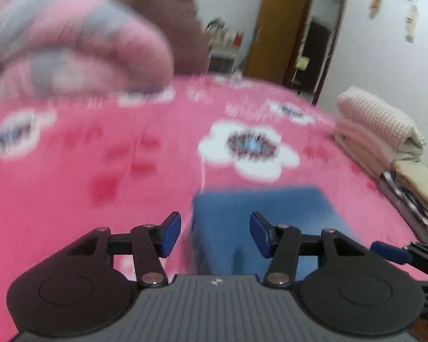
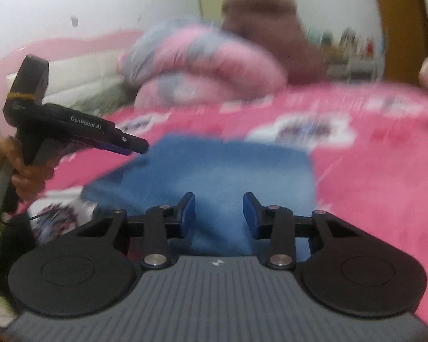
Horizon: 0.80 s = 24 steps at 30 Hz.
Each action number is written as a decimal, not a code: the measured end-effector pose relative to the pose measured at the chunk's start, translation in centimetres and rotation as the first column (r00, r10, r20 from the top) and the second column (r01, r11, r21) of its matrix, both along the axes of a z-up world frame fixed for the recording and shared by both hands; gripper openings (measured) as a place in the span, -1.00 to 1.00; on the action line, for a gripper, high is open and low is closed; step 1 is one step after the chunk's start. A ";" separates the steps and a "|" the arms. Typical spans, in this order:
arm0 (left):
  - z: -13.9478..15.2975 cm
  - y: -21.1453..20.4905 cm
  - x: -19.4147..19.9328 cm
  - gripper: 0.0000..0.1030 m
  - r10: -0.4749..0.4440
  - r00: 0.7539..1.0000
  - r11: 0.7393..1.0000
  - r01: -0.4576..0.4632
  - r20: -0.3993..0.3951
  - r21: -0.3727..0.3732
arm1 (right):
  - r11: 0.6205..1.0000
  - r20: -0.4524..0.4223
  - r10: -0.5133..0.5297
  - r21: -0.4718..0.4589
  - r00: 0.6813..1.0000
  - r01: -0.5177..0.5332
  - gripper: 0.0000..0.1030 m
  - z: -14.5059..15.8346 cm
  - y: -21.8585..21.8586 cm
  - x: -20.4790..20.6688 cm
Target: Fold clothes
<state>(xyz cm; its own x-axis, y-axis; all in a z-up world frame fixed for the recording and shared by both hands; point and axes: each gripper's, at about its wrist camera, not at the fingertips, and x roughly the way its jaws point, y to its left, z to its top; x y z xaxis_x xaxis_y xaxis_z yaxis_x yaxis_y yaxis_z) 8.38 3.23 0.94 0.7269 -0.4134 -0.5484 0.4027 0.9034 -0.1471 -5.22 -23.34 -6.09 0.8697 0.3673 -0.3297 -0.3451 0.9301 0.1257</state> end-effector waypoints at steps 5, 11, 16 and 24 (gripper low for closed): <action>0.6 -8.3 3.9 0.04 -0.168 0.982 0.980 0.175 -0.081 0.097 | 0.997 -0.056 -0.001 0.074 0.998 0.005 -0.28 -4.3 -0.4 1.0; -3.0 -17.6 8.4 -0.01 -0.312 0.917 0.930 0.348 -0.250 0.116 | 0.999 0.028 -0.013 0.033 1.000 0.012 -0.28 -5.8 0.4 0.1; -7.8 -17.5 12.1 0.41 -0.231 0.894 0.964 0.263 -0.384 0.032 | 0.999 0.075 -0.003 0.038 0.997 0.000 -0.28 -6.5 0.0 -0.5; -1.3 -11.1 8.6 0.14 -0.191 0.946 0.980 0.169 -0.262 -0.106 | 0.998 0.100 0.008 0.054 0.995 -0.014 -0.28 -6.6 -0.3 -0.9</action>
